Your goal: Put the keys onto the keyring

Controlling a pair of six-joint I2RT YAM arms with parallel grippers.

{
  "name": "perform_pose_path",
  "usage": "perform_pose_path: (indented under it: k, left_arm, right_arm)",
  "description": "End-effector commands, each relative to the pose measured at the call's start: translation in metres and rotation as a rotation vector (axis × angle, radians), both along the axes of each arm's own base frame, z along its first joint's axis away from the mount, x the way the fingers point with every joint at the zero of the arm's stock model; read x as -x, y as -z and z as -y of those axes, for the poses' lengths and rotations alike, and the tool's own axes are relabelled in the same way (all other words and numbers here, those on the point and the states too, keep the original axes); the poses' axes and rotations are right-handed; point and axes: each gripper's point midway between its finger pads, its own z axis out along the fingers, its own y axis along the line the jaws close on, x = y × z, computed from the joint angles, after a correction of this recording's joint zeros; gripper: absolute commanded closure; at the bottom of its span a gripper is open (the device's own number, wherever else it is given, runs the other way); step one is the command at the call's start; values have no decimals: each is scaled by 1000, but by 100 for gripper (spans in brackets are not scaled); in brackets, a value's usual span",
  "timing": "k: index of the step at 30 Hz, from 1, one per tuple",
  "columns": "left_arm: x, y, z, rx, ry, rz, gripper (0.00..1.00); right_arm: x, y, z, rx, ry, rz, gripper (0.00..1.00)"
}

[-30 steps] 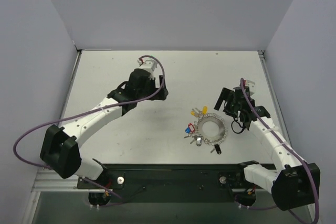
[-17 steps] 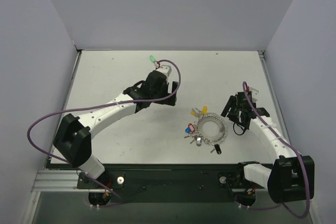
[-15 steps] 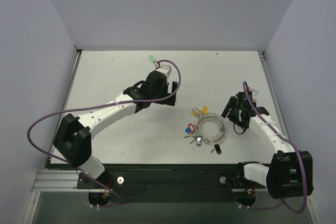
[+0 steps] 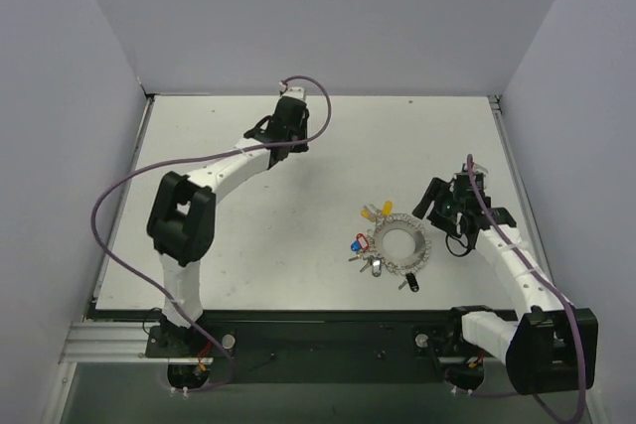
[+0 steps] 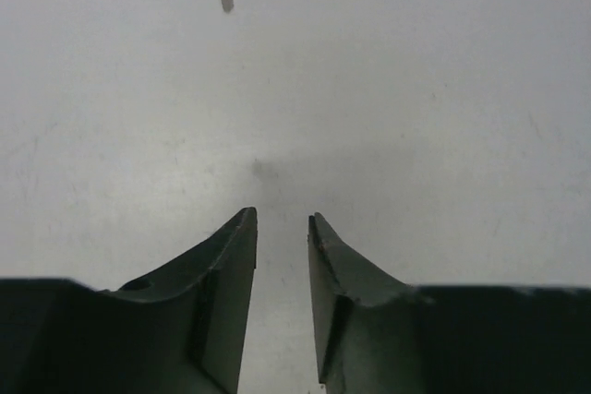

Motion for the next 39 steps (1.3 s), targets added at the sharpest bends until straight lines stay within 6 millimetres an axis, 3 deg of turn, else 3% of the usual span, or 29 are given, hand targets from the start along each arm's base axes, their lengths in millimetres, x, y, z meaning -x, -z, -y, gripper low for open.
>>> perform_pose_path:
  k: [1, 2, 3, 4, 5, 6, 9, 10, 15, 17, 18, 20, 23, 26, 31, 39]
  left_arm:
    - [-77, 0, 1, -44, -82, 98, 75]
    - [-103, -33, 9, -6, -95, 167, 88]
    - [-116, 7, 10, -49, -107, 116, 92]
    - [-127, 9, 12, -72, -101, 118, 93]
    - [-150, -32, 14, -50, -140, 211, 100]
    - [-162, 2, 15, -89, -158, 183, 100]
    - [-186, 8, 6, -127, -208, 239, 100]
    - [-196, 1, 6, -96, -220, 294, 100]
    - [-223, 0, -26, -38, -293, 374, 100]
    - [-231, 7, -30, 4, -275, 363, 100]
    - [-238, 15, -42, 18, -289, 358, 100]
    - [-244, 18, -42, 76, -268, 354, 94]
    - [-252, 23, -47, 118, -256, 368, 65]
    - [-255, 18, -43, 133, -227, 388, 52]
    - [-258, 25, -34, 188, -198, 388, 44]
    - [-260, 46, -39, 314, -192, 317, 44]
  right_arm:
    - [0, -18, -13, -47, -38, 56, 34]
    - [0, -21, -14, -50, -40, 69, 33]
    - [1, -23, -14, -49, -48, 78, 33]
    - [1, -25, -15, -48, -56, 84, 33]
    - [2, -28, -15, -43, -57, 92, 33]
    - [3, -30, -14, -42, -59, 96, 32]
    - [4, -36, -13, -33, -64, 111, 32]
    - [5, -37, -12, -30, -66, 114, 32]
    - [7, -37, -10, -17, -69, 107, 31]
    - [7, -36, -10, -16, -72, 102, 31]
    - [8, -34, -10, -17, -73, 95, 31]
    - [7, -32, -11, -17, -75, 87, 31]
    - [7, -30, -11, -18, -81, 73, 31]
    - [6, -28, -11, -14, -84, 68, 31]
    - [6, -27, -11, -10, -87, 65, 31]
    - [7, -27, -9, 0, -90, 70, 31]
